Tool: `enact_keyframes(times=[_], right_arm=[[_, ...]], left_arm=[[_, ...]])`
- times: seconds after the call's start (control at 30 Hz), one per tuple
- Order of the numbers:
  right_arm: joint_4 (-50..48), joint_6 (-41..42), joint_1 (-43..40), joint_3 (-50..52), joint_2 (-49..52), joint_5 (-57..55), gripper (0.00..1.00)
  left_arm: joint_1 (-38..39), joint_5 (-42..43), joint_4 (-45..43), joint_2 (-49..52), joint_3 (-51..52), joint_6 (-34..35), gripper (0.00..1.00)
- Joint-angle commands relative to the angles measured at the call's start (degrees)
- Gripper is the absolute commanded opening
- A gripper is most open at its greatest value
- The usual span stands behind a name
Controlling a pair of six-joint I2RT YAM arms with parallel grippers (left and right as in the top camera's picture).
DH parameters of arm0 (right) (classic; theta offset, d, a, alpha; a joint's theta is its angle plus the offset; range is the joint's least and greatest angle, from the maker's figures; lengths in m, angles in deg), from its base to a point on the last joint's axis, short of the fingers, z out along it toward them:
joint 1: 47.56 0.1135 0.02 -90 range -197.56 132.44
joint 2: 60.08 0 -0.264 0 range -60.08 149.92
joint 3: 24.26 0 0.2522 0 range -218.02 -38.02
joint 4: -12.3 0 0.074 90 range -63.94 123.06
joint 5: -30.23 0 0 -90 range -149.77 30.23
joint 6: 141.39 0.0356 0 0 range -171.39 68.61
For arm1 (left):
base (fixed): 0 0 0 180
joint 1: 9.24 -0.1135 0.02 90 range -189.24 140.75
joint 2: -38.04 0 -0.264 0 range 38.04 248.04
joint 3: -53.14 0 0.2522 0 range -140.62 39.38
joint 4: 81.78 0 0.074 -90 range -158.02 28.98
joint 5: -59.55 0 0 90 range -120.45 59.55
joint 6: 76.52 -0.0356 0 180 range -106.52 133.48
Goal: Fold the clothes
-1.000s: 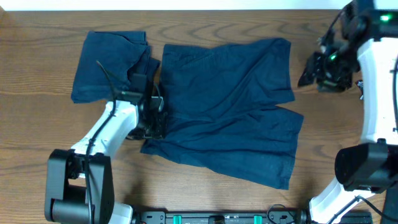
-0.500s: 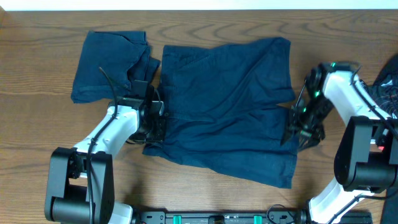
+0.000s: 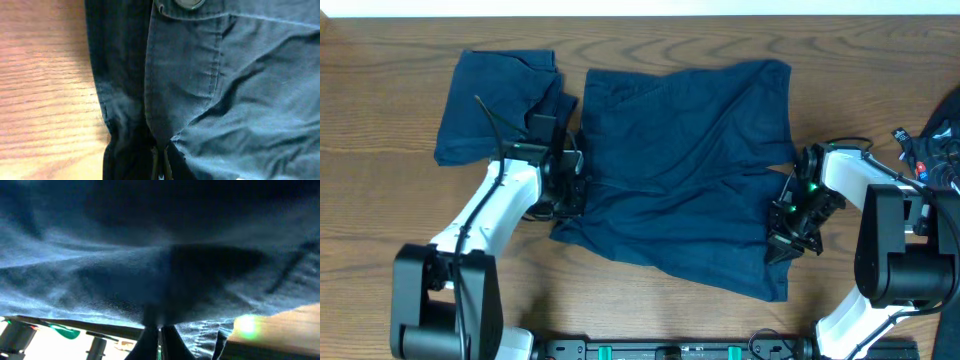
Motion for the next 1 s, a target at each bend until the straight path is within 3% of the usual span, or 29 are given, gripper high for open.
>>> enact_keyframes(times=[0.0, 0.1, 0.2, 0.33, 0.47, 0.5, 0.57, 0.77, 0.9, 0.97], right_arm=[[0.1, -3.0, -0.1, -1.7, -2.3, 1.2, 0.01], [1.4, -3.8, -0.9, -3.0, -5.6, 0.3, 0.01], [2.9, 0.0, -2.3, -3.2, -9.2, -3.7, 0.07], [2.7, 5.7, -5.6, -3.2, -12.0, -9.9, 0.01], [1.9, 4.5, -9.2, -3.1, -12.2, -9.3, 0.01], [1.9, 3.7, -9.5, -2.9, -12.2, -9.3, 0.04], [0.9, 3.3, -9.4, -2.0, -12.2, -9.0, 0.25], [-14.1, 4.1, -6.4, 5.6, -12.2, 0.6, 0.52], [-27.1, 7.9, -5.3, 10.6, -12.2, 0.5, 0.49], [-32.8, 8.3, -5.4, 12.1, -12.2, 0.4, 0.20]], left_arm=[[-0.2, -1.9, 0.8, -3.5, -1.9, 0.5, 0.06], [-0.2, -5.0, 2.4, -4.7, -1.9, 0.5, 0.06], [-0.2, -5.3, 4.7, -4.9, -1.9, 0.5, 0.06], [-0.2, -8.7, 7.7, -4.9, -1.9, 3.1, 0.06], [-0.2, -12.4, 8.9, -4.9, -1.9, 5.3, 0.06], [-0.2, -12.1, 8.9, -4.9, -1.9, 5.3, 0.06], [-0.2, -12.1, 9.0, -4.9, -1.9, 5.3, 0.06], [-0.2, -12.1, 8.9, -4.9, -1.9, 5.5, 0.06], [-0.2, -12.1, 8.9, -4.9, -1.9, 5.5, 0.06], [-0.2, -12.1, 8.7, -4.9, -1.9, 5.5, 0.06]])
